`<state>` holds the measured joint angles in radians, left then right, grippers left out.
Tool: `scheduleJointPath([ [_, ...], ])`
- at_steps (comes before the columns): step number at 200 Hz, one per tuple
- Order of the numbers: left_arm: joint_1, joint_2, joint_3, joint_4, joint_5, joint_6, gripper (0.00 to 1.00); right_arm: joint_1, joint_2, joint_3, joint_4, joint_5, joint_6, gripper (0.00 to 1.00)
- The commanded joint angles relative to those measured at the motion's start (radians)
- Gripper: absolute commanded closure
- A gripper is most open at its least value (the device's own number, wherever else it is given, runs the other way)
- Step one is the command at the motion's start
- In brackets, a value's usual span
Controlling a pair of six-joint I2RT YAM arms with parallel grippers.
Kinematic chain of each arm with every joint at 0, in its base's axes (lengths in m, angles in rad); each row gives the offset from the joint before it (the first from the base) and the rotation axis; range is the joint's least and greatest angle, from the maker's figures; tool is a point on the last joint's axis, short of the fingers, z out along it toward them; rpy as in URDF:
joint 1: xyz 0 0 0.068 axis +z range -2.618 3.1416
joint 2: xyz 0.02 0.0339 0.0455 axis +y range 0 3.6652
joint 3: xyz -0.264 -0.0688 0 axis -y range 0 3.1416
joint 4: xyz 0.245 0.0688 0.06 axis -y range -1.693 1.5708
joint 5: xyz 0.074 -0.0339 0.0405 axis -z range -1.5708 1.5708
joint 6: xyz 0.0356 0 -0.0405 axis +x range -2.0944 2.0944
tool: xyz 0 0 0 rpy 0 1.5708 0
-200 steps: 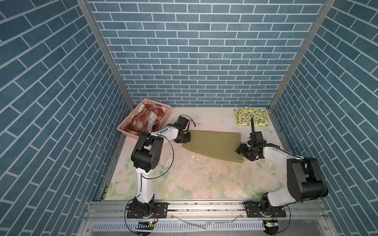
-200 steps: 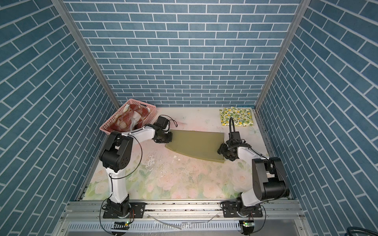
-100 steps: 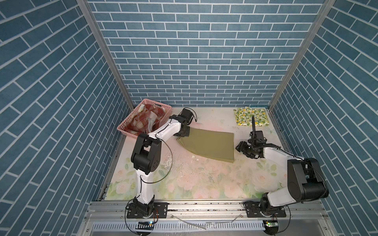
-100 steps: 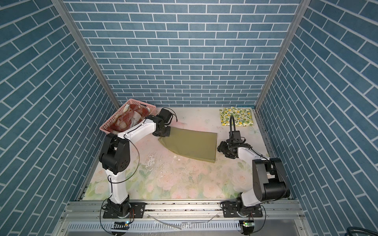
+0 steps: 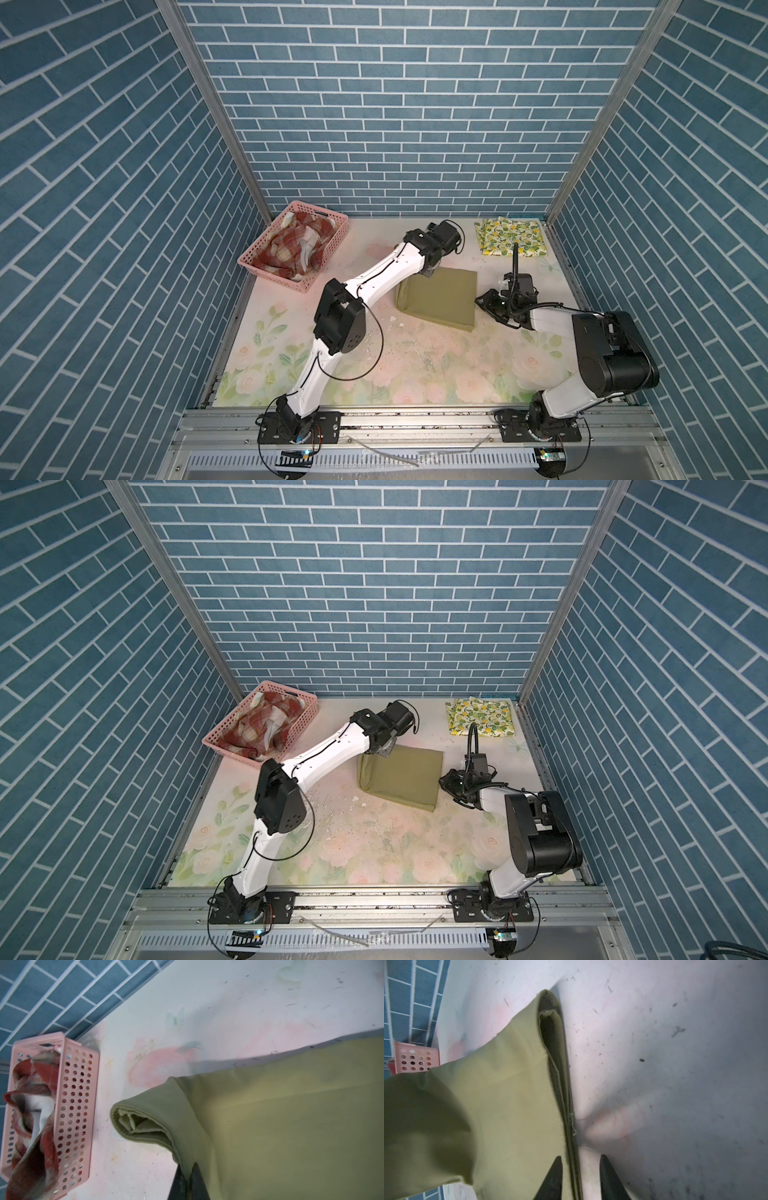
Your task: Fold and stack the skirts
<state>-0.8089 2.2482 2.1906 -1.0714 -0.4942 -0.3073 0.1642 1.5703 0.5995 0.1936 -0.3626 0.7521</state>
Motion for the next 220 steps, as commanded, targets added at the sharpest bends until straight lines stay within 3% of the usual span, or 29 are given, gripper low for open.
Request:
scheduleJointPath([
  [1, -0.069, 0.093, 0.141, -0.128, -0.014, -0.013, 1.0, -0.003, 0.022, -0.049, 0.097, -0.033, 0.079, 0.73],
  [48, -0.166, 0.235, 0.397, -0.199, 0.082, -0.024, 1.0, -0.008, 0.016, -0.103, 0.162, -0.047, 0.143, 0.77],
  [86, -0.185, 0.26, 0.37, -0.127, 0.229, -0.074, 1.0, -0.023, 0.016, -0.166, 0.254, -0.065, 0.21, 0.8],
  [163, -0.201, 0.268, 0.221, 0.078, 0.389, -0.162, 1.0, -0.089, -0.034, -0.292, 0.363, -0.067, 0.306, 0.8],
  [198, -0.201, 0.292, 0.22, 0.139, 0.44, -0.204, 1.0, -0.116, -0.091, -0.344, 0.357, -0.046, 0.318, 0.76],
  [209, -0.201, 0.292, 0.211, 0.159, 0.451, -0.219, 0.92, -0.128, -0.117, -0.35, 0.331, -0.04, 0.312, 0.74],
  [220, -0.199, 0.292, 0.201, 0.177, 0.467, -0.227, 0.76, -0.139, -0.145, -0.355, 0.304, -0.036, 0.303, 0.72],
])
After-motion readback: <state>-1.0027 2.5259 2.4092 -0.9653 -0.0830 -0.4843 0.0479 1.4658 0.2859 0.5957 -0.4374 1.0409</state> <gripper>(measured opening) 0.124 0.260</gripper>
